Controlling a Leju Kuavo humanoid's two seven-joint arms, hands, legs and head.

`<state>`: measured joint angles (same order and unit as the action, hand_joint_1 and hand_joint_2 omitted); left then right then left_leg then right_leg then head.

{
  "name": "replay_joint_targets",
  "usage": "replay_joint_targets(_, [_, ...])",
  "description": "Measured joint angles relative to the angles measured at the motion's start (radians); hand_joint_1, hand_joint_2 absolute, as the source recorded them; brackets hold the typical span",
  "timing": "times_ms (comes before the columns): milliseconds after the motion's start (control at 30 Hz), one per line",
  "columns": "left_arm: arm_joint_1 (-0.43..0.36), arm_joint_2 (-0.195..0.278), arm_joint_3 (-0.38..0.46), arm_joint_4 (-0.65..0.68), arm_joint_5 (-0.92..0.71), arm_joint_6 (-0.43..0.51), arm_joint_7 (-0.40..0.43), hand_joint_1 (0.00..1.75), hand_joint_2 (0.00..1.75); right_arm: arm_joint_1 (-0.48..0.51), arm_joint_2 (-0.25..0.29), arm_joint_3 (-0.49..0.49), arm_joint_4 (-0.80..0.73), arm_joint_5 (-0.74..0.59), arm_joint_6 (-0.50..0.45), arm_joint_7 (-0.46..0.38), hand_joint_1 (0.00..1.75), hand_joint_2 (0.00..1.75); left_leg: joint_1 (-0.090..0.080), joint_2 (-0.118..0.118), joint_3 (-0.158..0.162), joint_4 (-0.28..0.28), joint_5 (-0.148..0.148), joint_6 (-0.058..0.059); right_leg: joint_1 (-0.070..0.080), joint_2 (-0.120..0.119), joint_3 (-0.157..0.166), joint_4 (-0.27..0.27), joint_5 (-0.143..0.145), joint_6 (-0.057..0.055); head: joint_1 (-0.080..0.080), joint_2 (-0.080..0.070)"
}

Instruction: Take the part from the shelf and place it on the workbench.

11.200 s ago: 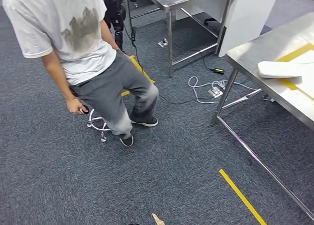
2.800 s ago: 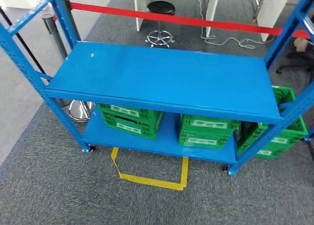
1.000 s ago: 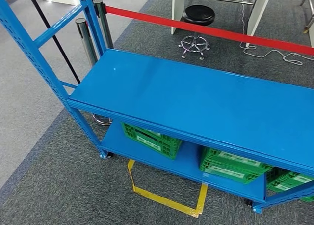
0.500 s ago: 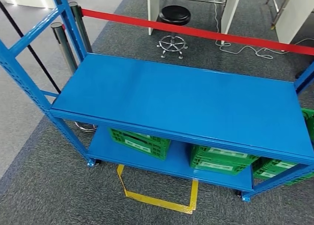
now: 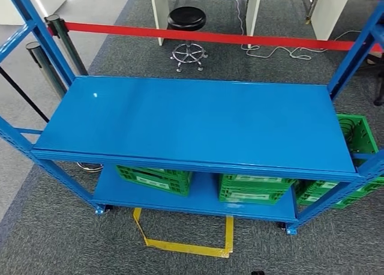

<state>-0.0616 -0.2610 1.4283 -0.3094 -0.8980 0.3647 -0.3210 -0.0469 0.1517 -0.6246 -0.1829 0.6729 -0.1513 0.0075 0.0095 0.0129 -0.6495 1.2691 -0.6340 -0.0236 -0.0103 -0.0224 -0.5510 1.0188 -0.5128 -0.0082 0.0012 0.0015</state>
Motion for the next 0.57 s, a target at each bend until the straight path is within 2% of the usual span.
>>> replay_joint_targets(33, [0.006, -0.001, -0.004, -0.004, 0.01, -0.009, 0.008, 0.0, 1.75, 0.001, 0.0, -0.003, -0.003, 0.004, -0.018, 0.016, 0.0, 1.75, 0.0, -0.001, -0.018, 0.037, -0.006, 0.001, 0.001, 0.005, 0.001, 0.0, 0.0, -0.001, 0.0, 0.0])
replay_joint_targets(67, [0.012, -0.002, -0.012, -0.006, 0.021, -0.017, 0.017, 0.0, 1.75, 0.002, 0.0, -0.004, -0.009, 0.006, -0.037, 0.032, 0.0, 1.75, 0.0, -0.001, -0.02, 0.039, 0.008, 0.003, 0.001, 0.009, 0.003, 0.0, -0.001, -0.002, 0.0, 0.0])
replay_joint_targets(100, [0.021, -0.001, -0.025, -0.008, 0.034, -0.023, 0.024, 0.0, 1.75, 0.002, 0.0, -0.003, -0.017, 0.003, -0.052, 0.044, 0.0, 1.75, 0.0, -0.001, -0.005, 0.004, 0.038, 0.006, 0.001, 0.014, 0.005, 0.0, -0.002, -0.002, 0.0, 0.0])
replay_joint_targets(167, [0.036, 0.003, -0.06, -0.009, 0.064, -0.037, 0.037, 0.0, 1.75, 0.001, -0.002, 0.004, -0.035, -0.013, -0.066, 0.056, 0.0, 1.75, -0.002, -0.003, 0.05, -0.125, 0.111, 0.017, 0.003, 0.023, 0.009, 0.001, -0.003, 0.001, 0.0, 0.0])
replay_joint_targets(200, [0.042, 0.005, -0.079, -0.009, 0.08, -0.043, 0.043, 0.0, 1.75, 0.0, -0.002, 0.01, -0.043, -0.024, -0.064, 0.057, 0.0, 1.75, -0.004, -0.004, 0.075, -0.184, 0.131, 0.022, 0.005, 0.025, 0.009, 0.002, -0.005, 0.004, 0.0, 0.0])
replay_joint_targets(233, [0.046, 0.007, -0.099, -0.009, 0.096, -0.049, 0.048, 0.0, 1.75, -0.001, -0.003, 0.017, -0.05, -0.036, -0.061, 0.058, 0.0, 1.75, -0.006, -0.005, 0.09, -0.221, 0.139, 0.025, 0.006, 0.026, 0.007, 0.003, -0.005, 0.009, 0.001, 0.0])
replay_joint_targets(300, [0.054, 0.014, -0.145, -0.01, 0.13, -0.062, 0.059, 0.0, 1.75, 0.001, -0.004, 0.033, -0.061, -0.062, -0.053, 0.058, 0.0, 1.75, -0.008, -0.006, 0.095, -0.243, 0.136, 0.028, 0.007, 0.024, 0.004, 0.001, -0.004, 0.02, 0.002, 0.0])
replay_joint_targets(367, [0.064, 0.021, -0.194, -0.013, 0.163, -0.075, 0.07, 0.0, 1.75, 0.009, -0.009, 0.052, -0.069, -0.089, -0.046, 0.056, 0.0, 0.87, -0.004, -0.006, 0.097, -0.251, 0.143, 0.037, 0.004, 0.022, -0.002, 0.009, -0.014, 0.032, 0.002, 0.0])
replay_joint_targets(433, [0.068, 0.029, -0.245, -0.02, 0.196, -0.088, 0.081, 0.0, 0.87, 0.02, -0.015, 0.073, -0.074, -0.115, -0.037, 0.053, 0.0, 0.0, 0.0, -0.004, 0.099, -0.26, 0.148, 0.045, 0.003, 0.023, -0.035, 0.077, -0.059, 0.04, 0.005, 0.0])
replay_joint_targets(500, [0.068, 0.037, -0.298, -0.03, 0.228, -0.101, 0.092, 0.0, 0.87, 0.035, -0.02, 0.094, -0.075, -0.141, -0.028, 0.05, 0.0, 0.0, -0.001, -0.003, 0.097, -0.259, 0.149, 0.048, 0.001, 0.023, -0.093, 0.207, -0.121, 0.046, 0.009, 0.0])
replay_joint_targets(567, [0.067, 0.045, -0.338, -0.04, 0.252, -0.11, 0.1, 0.0, 1.75, 0.051, -0.023, 0.11, -0.075, -0.16, -0.022, 0.049, 0.0, 0.0, -0.001, -0.002, 0.097, -0.259, 0.148, 0.048, 0.0, 0.023, -0.129, 0.283, -0.144, 0.05, 0.009, 0.0])
